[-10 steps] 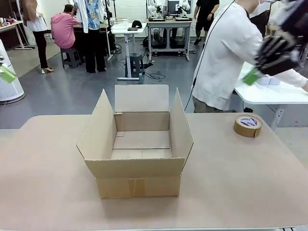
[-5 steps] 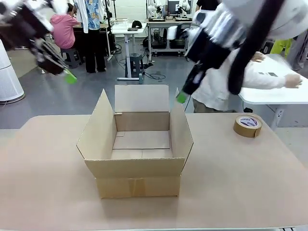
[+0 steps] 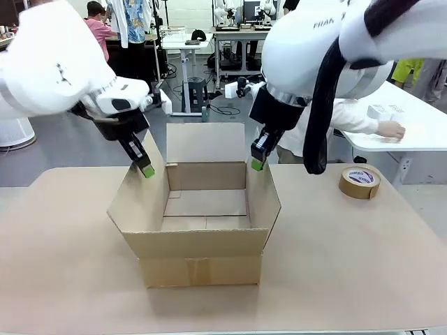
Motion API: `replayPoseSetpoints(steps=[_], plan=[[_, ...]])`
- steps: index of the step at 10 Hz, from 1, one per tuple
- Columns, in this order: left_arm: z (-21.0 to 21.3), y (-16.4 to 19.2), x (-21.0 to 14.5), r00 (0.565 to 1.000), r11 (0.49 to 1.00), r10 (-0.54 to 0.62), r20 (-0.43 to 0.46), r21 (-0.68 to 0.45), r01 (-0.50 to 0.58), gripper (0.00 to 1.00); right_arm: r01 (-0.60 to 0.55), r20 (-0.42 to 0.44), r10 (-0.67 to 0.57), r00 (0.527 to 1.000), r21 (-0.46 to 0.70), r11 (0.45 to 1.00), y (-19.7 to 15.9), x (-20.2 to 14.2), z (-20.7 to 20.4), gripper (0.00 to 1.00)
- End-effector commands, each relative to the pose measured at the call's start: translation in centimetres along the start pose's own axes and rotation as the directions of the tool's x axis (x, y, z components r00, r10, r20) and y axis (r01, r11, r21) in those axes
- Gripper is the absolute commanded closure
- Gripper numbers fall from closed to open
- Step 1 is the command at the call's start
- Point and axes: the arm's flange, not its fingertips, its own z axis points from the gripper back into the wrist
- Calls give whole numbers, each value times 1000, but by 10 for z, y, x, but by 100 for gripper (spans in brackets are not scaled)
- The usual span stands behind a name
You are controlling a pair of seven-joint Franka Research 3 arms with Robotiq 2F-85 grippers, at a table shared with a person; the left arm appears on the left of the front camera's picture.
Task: Wrap the clocks to prevent damage.
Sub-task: Open the side flaps of the Package Box.
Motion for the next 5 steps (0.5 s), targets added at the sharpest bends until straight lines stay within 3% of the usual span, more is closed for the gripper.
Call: replayPoseSetpoints(steps=[1, 3, 5], plan=[[-7, 1, -1, 996, 995, 83, -44, 67, -80, 99, 63, -60, -68, 996, -78, 995, -3, -7, -22, 99], [-18, -1, -7, 985, 977, 137, -104, 178, -117, 99, 91, -119, -108, 987, -143, 986, -9, -16, -38, 99], [-31, 2, -11, 975, 971, 167, -147, 195, -137, 99, 120, -161, -143, 976, -143, 982, -18, -25, -52, 99]])
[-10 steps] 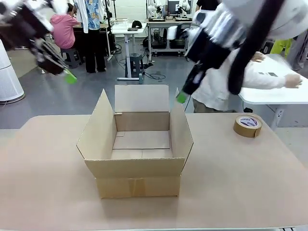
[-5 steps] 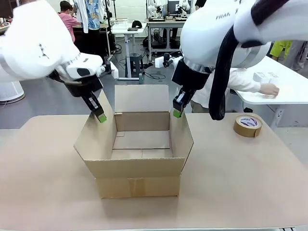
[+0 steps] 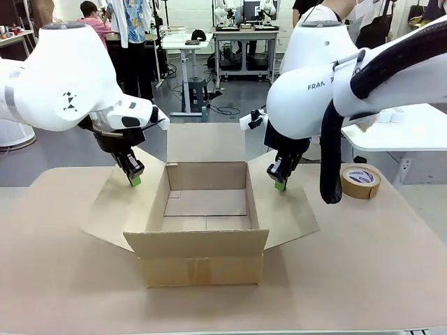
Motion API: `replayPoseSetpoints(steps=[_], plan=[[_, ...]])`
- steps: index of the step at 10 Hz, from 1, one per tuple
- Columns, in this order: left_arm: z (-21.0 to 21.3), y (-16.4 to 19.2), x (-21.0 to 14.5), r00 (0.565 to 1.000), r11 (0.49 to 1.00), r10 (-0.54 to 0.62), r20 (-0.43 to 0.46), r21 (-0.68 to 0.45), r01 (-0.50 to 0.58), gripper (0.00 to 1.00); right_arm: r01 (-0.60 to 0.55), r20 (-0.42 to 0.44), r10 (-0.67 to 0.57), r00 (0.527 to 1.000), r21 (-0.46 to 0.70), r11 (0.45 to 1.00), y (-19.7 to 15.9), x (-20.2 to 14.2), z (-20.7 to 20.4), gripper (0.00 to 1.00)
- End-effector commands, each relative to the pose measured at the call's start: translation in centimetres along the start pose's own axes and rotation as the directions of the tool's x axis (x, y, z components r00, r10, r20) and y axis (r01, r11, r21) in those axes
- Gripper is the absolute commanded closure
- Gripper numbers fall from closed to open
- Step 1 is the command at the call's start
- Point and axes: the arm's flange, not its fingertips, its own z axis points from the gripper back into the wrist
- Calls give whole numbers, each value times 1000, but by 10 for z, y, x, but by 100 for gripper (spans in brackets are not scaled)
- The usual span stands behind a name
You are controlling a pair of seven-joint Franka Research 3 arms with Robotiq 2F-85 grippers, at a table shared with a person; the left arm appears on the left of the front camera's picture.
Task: Wrap the clocks to prevent damage.
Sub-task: Open the side flaps of the Package Box.
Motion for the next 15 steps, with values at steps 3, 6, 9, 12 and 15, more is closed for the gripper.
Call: replayPoseSetpoints(steps=[3, 6, 9, 12, 15], plan=[[-26, 6, 4, 992, 994, 105, -75, 43, -102, 99, 72, -72, -71, 995, 16, 997, -9, -4, -25, 99], [-24, 4, -3, 996, 998, 65, -57, 16, -64, 99, 62, -57, -60, 997, 22, 998, -11, -5, -26, 99], [-24, 4, -3, 996, 998, 65, -57, 16, -64, 99, 70, -54, -68, 996, 34, 997, -10, -5, -25, 99], [-35, 13, 2, 957, 958, 285, -60, 5, -285, 99, 346, -15, -346, 938, 15, 938, -14, -5, -30, 99], [-53, 35, 2, 858, 862, 505, -92, 6, -507, 99, 457, -58, -454, 889, 64, 887, -28, -4, -53, 99]])
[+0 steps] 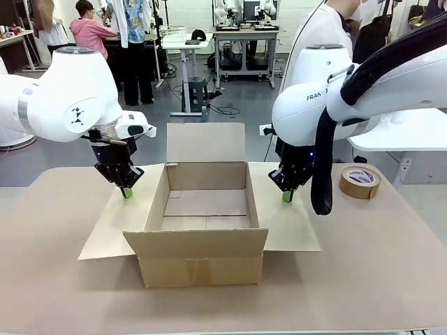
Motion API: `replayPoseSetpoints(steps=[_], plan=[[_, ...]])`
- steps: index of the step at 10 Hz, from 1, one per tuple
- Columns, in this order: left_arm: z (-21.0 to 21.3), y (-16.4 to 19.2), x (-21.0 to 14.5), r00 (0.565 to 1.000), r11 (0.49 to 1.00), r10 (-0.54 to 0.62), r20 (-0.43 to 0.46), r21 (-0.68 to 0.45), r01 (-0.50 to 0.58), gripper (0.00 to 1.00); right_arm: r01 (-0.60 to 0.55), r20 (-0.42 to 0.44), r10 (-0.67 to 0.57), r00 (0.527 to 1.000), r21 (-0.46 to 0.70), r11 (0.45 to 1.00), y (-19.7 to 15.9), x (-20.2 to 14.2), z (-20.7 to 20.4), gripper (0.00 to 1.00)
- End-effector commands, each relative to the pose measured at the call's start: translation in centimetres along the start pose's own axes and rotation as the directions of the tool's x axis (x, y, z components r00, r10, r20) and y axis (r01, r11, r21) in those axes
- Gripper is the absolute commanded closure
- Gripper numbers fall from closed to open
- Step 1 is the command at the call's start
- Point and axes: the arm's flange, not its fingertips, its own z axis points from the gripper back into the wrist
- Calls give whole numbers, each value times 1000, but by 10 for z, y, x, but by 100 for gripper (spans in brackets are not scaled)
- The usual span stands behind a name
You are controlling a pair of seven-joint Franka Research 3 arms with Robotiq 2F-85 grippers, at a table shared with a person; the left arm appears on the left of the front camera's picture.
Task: Wrap the clocks to prevent damage.
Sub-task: Open the side flaps of the Package Box.
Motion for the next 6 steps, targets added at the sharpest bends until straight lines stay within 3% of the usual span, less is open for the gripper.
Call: replayPoseSetpoints(steps=[1, 6], plan=[[-14, 0, 12, 993, 993, 113, -26, -43, -114, 99, 50, -9, -50, 999, 34, 998, -1, 8, -22, 99], [-27, 7, 11, 989, 985, 127, -80, -111, -135, 99, 22, -20, -21, 1000, 44, 999, -3, 12, -36, 99]])
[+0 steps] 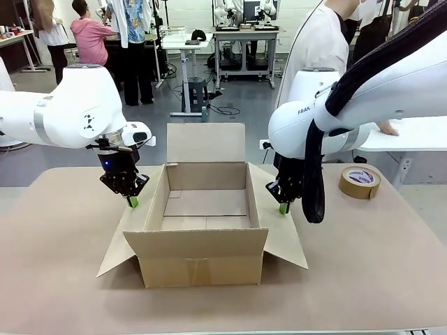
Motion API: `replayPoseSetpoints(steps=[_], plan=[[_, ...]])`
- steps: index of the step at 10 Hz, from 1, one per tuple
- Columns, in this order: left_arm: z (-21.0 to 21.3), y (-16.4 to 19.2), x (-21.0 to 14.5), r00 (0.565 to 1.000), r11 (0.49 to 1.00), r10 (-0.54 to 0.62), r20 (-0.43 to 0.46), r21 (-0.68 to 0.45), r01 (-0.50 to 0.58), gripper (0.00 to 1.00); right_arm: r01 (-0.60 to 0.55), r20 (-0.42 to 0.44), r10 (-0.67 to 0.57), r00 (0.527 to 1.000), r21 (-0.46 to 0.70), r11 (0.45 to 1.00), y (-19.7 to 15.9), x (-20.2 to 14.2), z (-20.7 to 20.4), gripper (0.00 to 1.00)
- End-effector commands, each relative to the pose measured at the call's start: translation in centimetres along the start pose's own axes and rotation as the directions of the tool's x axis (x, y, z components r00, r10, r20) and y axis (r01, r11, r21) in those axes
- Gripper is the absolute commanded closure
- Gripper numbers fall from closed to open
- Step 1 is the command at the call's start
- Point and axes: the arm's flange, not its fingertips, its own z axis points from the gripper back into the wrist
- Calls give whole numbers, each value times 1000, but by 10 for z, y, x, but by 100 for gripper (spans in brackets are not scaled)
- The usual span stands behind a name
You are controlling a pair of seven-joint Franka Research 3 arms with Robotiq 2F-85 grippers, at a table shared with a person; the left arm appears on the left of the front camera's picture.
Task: Wrap the clocks to prevent damage.
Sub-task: Open the side flaps of the Package Box, then once the human has placed the objects inside and stepped back, release both hands from the side flaps of the Package Box.
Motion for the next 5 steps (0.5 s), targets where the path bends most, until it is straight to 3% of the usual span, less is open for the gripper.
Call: replayPoseSetpoints(steps=[1, 5], plan=[[-1, 0, 0, 1000, 1000, -8, 1, 11, 8, 99, 4, -3, -4, 1000, 0, 1000, 0, -1, -1, 99], [-1, 0, 0, 1000, 1000, -8, 1, 11, 8, 99, 4, -3, -4, 1000, 0, 1000, 0, -1, -1, 99]])
